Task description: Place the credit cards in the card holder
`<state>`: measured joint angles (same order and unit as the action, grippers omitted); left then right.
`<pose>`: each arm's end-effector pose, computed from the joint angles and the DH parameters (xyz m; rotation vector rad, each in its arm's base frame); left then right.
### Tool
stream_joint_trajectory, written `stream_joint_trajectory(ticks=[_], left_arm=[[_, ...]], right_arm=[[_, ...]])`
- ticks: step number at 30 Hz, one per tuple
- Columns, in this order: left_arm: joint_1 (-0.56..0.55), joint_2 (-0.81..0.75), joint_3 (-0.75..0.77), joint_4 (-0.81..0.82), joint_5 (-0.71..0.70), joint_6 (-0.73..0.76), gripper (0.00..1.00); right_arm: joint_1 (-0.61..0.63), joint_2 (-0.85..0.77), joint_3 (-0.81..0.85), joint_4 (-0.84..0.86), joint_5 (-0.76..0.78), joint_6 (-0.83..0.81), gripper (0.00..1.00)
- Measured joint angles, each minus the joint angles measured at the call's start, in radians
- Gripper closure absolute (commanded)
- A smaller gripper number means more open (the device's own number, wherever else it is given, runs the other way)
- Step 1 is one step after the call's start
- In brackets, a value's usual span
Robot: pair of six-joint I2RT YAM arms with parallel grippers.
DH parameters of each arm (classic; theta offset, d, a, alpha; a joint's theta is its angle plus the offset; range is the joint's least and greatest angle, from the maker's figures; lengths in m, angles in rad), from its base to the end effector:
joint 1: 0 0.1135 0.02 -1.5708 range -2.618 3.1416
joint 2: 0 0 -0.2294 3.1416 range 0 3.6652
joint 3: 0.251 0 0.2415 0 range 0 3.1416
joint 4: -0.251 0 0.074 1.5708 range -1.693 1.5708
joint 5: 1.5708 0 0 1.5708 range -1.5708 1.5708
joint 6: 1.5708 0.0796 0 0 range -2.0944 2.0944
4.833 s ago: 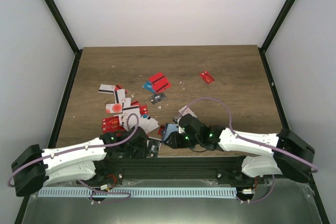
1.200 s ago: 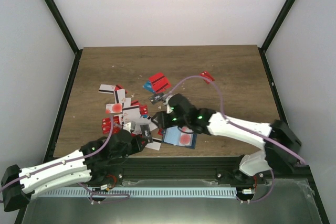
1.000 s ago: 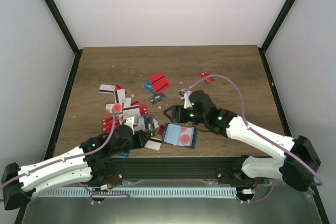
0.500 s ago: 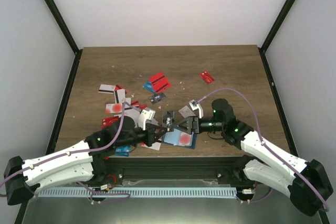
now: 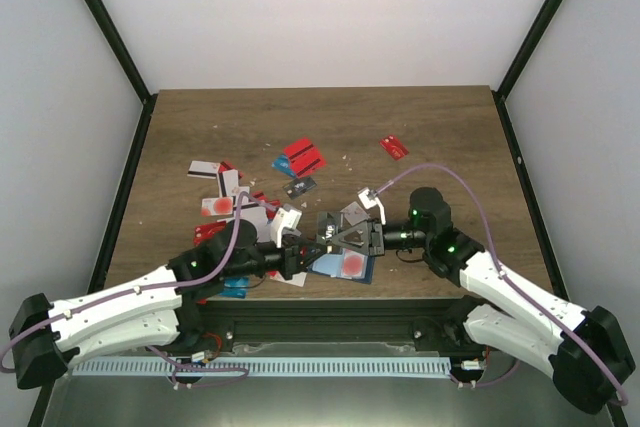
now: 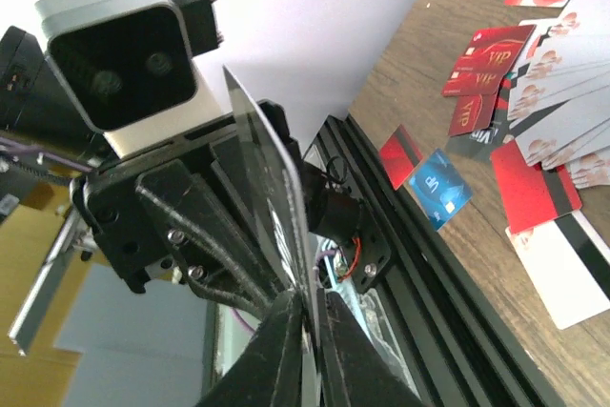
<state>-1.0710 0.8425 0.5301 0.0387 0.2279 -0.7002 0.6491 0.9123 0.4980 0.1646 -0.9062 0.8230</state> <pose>0.1061 -0.2318 0.2289 0.5640 2.0225 -1.3791 0.1511 0.1933 0.2253 -0.5829 2.0682 1.7736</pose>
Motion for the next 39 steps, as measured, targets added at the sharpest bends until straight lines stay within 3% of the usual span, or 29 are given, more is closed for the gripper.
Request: stream_joint_trajectory(ticks=[3,7,11,18,24,35,39], left_arm=[[0.006,0.006,-0.011,0.009,0.0,-0.006,0.91],[0.005,0.015,-0.015,0.013,-0.007,-0.009,0.66],[0.005,0.029,-0.015,-0.014,-0.063,0.003,0.54],[0.023,0.097,0.021,-0.165,-0.252,0.043,0.48],[0.099,0.233,0.086,-0.276,-0.344,0.066,0.47],[0.157,0.45,0.114,-0.306,-0.269,0.14,0.45],[0.157,0.513,0.143,-0.29,-0.242,0.166,0.49]], right_arm=[[0.0,-0.008,-0.006,0.004,-0.009,-0.002,0.99],[0.0,-0.021,-0.009,-0.01,-0.003,-0.001,0.99],[0.0,-0.045,-0.009,-0.093,0.048,-0.002,0.99],[-0.001,-0.051,-0.006,-0.31,0.146,-0.022,0.99],[-0.002,0.058,0.047,-0.463,0.193,-0.062,0.99],[-0.005,0.164,0.032,-0.556,0.165,-0.085,0.99],[-0.005,0.198,-0.016,-0.535,0.154,-0.066,0.99]])
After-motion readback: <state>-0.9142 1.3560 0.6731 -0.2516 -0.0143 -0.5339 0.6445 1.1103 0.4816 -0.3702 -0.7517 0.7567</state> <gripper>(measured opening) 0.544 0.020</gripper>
